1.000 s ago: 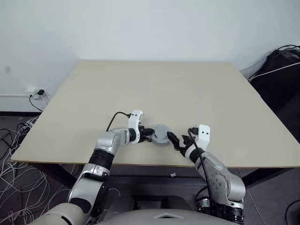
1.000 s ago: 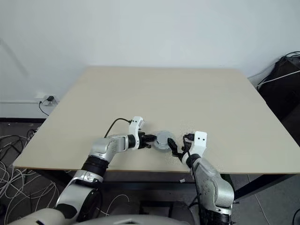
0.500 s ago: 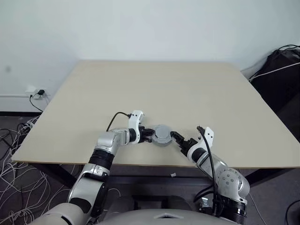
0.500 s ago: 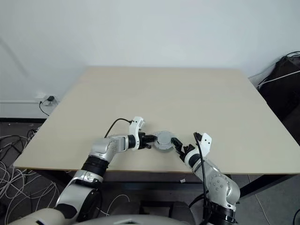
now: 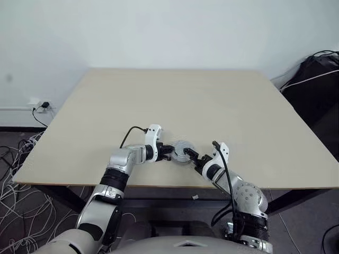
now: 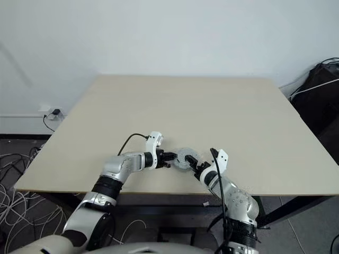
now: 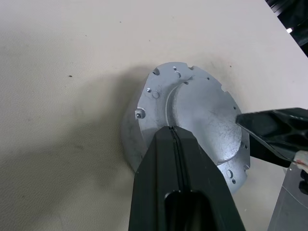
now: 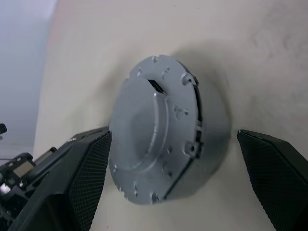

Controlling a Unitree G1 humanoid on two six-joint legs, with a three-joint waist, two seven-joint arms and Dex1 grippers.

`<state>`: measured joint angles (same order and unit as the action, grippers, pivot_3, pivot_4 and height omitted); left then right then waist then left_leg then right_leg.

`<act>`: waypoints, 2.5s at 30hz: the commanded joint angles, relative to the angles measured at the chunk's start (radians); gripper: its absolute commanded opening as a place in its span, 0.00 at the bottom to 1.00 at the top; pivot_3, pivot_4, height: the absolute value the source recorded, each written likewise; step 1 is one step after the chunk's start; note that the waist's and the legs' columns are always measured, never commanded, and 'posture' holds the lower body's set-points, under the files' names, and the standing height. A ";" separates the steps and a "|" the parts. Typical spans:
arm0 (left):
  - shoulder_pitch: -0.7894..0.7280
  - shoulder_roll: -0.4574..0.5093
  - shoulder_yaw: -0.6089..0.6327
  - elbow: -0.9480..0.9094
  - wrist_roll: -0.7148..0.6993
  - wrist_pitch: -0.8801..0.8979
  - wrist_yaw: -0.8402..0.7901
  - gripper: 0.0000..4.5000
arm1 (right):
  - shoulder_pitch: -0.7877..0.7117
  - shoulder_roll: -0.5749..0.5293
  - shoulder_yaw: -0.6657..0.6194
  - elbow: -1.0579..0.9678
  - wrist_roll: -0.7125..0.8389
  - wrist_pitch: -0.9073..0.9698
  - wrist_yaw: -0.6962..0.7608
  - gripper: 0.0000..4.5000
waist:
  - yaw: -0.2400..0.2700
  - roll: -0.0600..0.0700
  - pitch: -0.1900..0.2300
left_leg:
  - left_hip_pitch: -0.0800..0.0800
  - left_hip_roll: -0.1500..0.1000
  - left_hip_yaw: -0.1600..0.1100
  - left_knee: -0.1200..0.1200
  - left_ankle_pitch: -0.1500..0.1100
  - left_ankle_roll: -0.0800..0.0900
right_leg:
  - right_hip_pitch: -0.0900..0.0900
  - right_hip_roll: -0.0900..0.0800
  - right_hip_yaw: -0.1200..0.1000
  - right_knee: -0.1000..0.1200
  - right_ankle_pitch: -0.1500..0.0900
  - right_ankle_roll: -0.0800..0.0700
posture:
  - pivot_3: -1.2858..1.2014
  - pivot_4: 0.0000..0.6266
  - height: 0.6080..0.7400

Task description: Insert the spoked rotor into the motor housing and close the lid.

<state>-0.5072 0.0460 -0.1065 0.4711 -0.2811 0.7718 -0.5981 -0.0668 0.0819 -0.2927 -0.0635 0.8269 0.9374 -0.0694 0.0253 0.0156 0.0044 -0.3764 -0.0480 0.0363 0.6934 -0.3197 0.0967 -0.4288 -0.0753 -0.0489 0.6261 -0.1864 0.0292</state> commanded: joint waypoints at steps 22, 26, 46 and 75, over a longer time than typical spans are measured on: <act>0.004 0.007 -0.016 -0.003 0.014 0.009 -0.001 0.00 | -0.042 0.083 0.014 0.102 0.247 0.035 0.136 0.99 | -0.012 0.000 0.000 | -0.002 0.000 0.000 -0.001 0.000 0.001 | 0.000 -0.001 0.000 0.000 0.000 0.000 | 0.52 0.00 1.00; 0.004 0.006 -0.015 -0.003 0.015 0.009 0.001 0.00 | -0.043 0.081 0.014 0.104 0.237 0.019 0.123 0.73 | -0.012 0.001 0.000 | -0.002 0.000 0.001 -0.002 0.000 0.000 | 0.000 -0.001 0.000 0.000 0.000 0.000 | 0.52 0.00 1.00; 0.031 -0.006 0.031 -0.077 -0.018 -0.009 -0.001 0.00 | -0.019 0.070 -0.021 0.077 0.265 -0.038 0.094 0.47 | -0.008 0.001 0.000 | -0.002 -0.002 0.001 -0.003 -0.001 0.002 | -0.001 -0.003 0.000 -0.001 0.000 0.000 | 0.52 0.00 1.00; 0.610 -0.174 0.453 -0.582 -0.699 0.075 0.182 0.26 | -0.048 0.049 0.076 -0.128 0.510 -0.050 0.037 0.47 | -0.012 0.002 0.007 | -0.002 -0.002 0.002 -0.002 -0.001 0.003 | -0.001 -0.001 -0.001 -0.001 -0.001 0.000 | 0.52 0.00 1.00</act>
<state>0.1000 -0.0761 0.3439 -0.0607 -0.9021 0.8317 -0.4131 -0.0674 0.0795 -0.2307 -0.1286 1.2815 0.9012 -0.0401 0.0129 0.0178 0.0111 -0.3785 -0.0495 0.0382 0.6910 -0.3204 0.1013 -0.4299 -0.0763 -0.0496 0.6249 -0.1872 0.0294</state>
